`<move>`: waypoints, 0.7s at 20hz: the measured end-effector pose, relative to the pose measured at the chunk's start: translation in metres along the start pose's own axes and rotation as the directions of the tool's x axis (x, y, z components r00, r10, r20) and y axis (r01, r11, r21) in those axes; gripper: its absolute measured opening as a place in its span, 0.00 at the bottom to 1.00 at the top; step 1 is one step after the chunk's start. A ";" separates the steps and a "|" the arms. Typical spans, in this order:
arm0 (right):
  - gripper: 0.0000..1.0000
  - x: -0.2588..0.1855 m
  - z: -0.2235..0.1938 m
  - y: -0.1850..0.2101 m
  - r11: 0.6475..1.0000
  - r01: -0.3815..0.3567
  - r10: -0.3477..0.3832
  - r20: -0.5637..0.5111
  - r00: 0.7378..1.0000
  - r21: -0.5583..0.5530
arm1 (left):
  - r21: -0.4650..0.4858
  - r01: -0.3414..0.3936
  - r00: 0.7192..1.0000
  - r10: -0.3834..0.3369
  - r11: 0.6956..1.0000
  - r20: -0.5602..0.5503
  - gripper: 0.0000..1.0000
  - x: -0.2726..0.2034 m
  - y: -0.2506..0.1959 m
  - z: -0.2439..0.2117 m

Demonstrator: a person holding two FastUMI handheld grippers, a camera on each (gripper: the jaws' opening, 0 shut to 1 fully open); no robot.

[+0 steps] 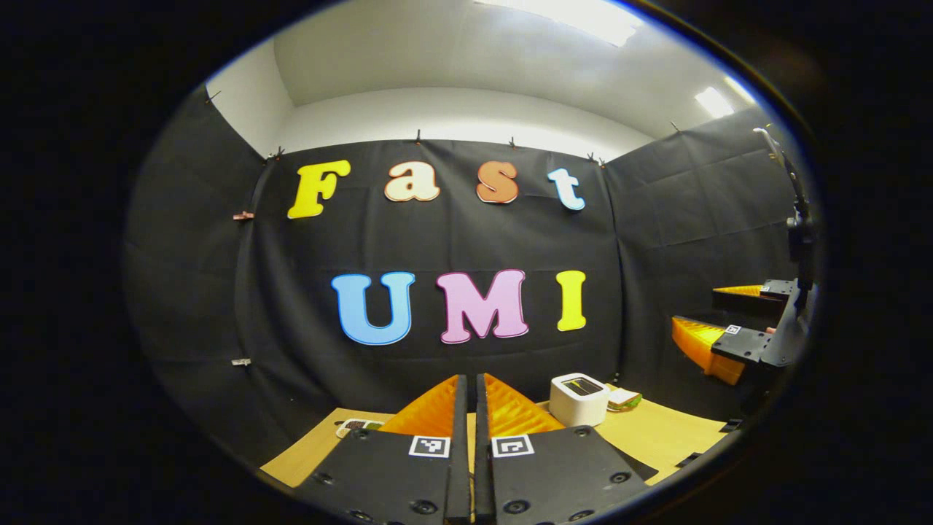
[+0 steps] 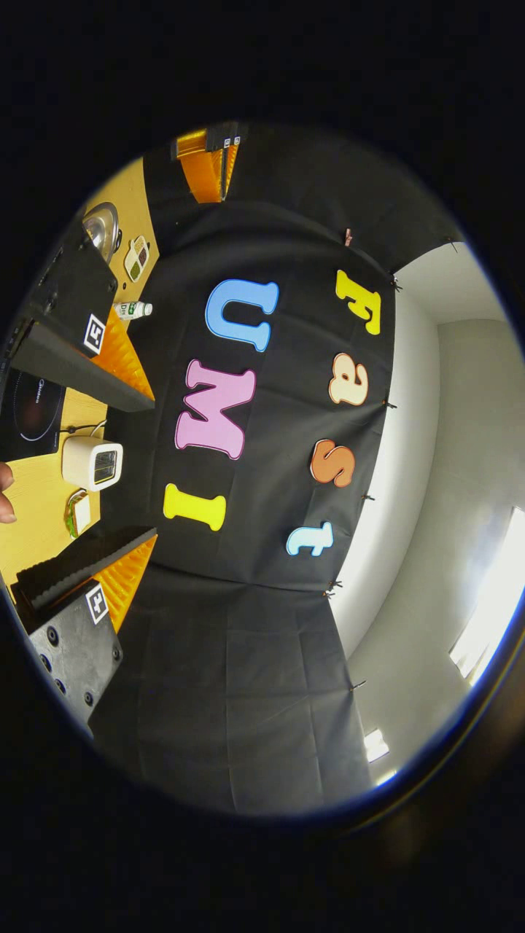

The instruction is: First push the handle of the pot to place it horizontally, then grasp the pot with both hands and set it on the induction cooktop.

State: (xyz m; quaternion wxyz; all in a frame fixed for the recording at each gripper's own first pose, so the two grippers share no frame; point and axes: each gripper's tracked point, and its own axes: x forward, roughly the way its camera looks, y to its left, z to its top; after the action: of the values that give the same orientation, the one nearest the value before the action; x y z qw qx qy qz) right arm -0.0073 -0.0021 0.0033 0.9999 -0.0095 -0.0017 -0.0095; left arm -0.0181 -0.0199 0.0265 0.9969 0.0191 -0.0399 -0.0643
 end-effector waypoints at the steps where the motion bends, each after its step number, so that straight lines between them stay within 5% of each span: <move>1: 0.98 0.000 0.000 0.000 1.000 0.000 0.000 -0.002 1.000 0.001 | 0.010 0.041 0.999 -0.041 0.999 -0.025 0.09 0.001 -0.008 -0.006; 2: 0.98 0.000 -0.001 0.001 1.000 0.001 -0.001 -0.002 1.000 0.005 | 0.013 0.075 0.995 -0.074 0.997 -0.060 0.02 0.001 -0.013 -0.014; 5: 0.98 0.000 -0.003 0.000 1.000 0.001 -0.001 -0.009 1.000 0.011 | -0.051 0.132 0.974 -0.139 0.990 -0.177 0.05 -0.004 -0.024 -0.046; 9: 0.98 -0.001 -0.005 -0.003 1.000 0.004 -0.004 -0.013 1.000 0.008 | -0.147 0.103 0.924 -0.149 0.984 -0.353 0.05 -0.012 -0.013 -0.095; 11: 0.98 -0.002 -0.005 -0.005 1.000 0.007 -0.007 -0.016 1.000 0.010 | -0.187 0.092 0.881 -0.168 0.978 -0.442 0.05 -0.018 -0.008 -0.121; 14: 0.97 0.000 -0.009 -0.008 1.000 0.012 -0.011 -0.022 1.000 0.010 | -0.206 0.085 0.782 -0.193 0.975 -0.593 0.05 -0.033 0.001 -0.166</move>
State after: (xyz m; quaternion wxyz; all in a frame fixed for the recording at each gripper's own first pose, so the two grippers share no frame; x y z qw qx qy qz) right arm -0.0071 -0.0105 -0.0051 0.9998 -0.0044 0.0091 -0.0154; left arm -0.0369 -0.0092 -0.1414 0.9470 -0.0423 0.2901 -0.1313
